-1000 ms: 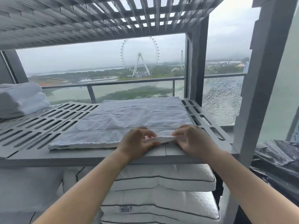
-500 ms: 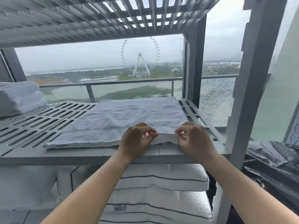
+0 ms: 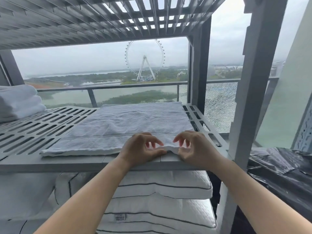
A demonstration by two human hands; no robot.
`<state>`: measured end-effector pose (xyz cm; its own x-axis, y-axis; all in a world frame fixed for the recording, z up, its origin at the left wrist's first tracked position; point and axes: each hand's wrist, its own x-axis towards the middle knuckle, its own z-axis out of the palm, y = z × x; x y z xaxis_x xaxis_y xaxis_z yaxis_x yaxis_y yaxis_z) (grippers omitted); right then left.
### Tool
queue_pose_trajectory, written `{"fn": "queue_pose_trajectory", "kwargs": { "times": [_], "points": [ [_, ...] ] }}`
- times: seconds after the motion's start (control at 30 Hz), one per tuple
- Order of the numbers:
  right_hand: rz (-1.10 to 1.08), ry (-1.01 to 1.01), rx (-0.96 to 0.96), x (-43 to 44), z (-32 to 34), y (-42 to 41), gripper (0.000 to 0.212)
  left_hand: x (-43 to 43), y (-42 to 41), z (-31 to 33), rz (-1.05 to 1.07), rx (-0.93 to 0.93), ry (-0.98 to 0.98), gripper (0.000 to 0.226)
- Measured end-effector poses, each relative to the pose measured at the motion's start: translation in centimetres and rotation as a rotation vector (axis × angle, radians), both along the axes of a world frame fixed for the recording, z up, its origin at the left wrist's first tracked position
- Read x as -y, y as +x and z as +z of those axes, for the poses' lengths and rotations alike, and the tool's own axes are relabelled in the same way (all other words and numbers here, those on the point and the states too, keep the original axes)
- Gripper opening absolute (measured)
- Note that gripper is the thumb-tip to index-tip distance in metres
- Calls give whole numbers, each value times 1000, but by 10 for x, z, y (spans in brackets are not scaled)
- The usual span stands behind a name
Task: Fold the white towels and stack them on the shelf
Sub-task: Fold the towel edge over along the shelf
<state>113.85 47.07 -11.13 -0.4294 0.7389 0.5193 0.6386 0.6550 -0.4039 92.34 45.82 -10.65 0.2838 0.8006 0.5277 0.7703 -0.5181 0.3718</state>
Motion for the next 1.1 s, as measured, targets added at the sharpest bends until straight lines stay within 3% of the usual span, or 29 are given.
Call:
{"fn": "queue_pose_trajectory", "kwargs": {
  "times": [0.17,0.37,0.57,0.7,0.9,1.1],
  "points": [
    [65,-51,14,6,8,31,41,0,-1,-1,-7,16,9,37],
    [-46,-16,47,8,7,32,36,-2,10,-3,-3,4,2,41],
    [-183,7,-2,3,1,20,35,-8,29,-5,102,75,-37,25],
    [-256,37,-41,3,-2,14,21,-8,40,-2,29,39,-49,19],
    [-318,94,-159,5,-4,12,9,-5,42,-5,31,32,114,5],
    [-262,168,-220,7,-8,11,11,-2,42,-9,-13,61,252,5]
  ]
}}
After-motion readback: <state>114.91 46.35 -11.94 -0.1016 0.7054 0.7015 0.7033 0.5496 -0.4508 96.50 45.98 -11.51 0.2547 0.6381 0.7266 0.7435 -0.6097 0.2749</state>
